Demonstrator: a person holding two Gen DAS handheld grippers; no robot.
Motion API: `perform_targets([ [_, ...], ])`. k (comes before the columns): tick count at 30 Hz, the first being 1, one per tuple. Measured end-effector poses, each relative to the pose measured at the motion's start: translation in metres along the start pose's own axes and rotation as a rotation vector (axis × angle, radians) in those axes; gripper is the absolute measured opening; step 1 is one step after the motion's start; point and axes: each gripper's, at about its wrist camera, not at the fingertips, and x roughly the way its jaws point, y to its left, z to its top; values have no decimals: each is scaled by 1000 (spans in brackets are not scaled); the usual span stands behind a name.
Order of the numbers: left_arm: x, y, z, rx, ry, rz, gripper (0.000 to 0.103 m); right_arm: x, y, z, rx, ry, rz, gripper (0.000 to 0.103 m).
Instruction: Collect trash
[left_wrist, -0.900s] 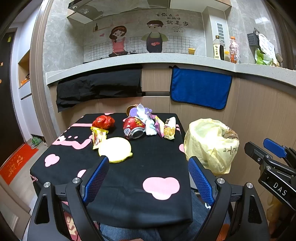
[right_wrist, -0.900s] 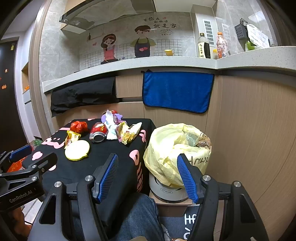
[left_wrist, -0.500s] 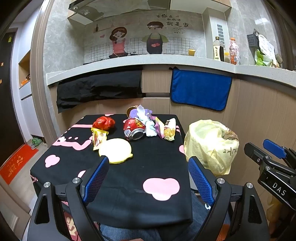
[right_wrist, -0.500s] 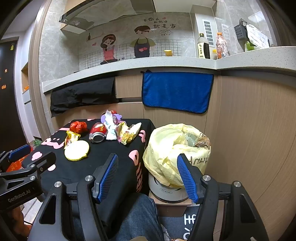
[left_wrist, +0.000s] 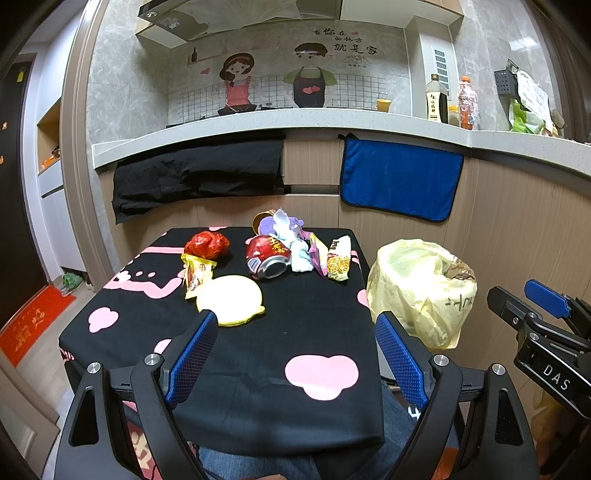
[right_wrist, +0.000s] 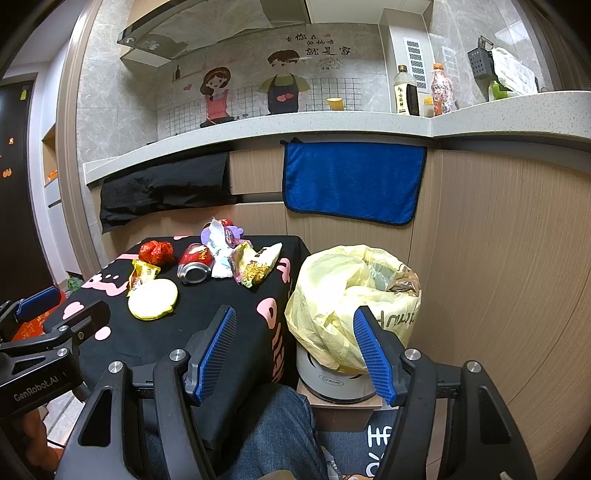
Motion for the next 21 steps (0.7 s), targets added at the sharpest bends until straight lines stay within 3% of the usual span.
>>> perform_targets([
  [12, 26, 9, 2, -43, 31, -52, 87, 16, 1, 5, -17, 5, -5, 63],
  [21, 85, 76, 22, -165, 36, -34, 87, 61, 9, 29, -44, -1, 13, 63],
])
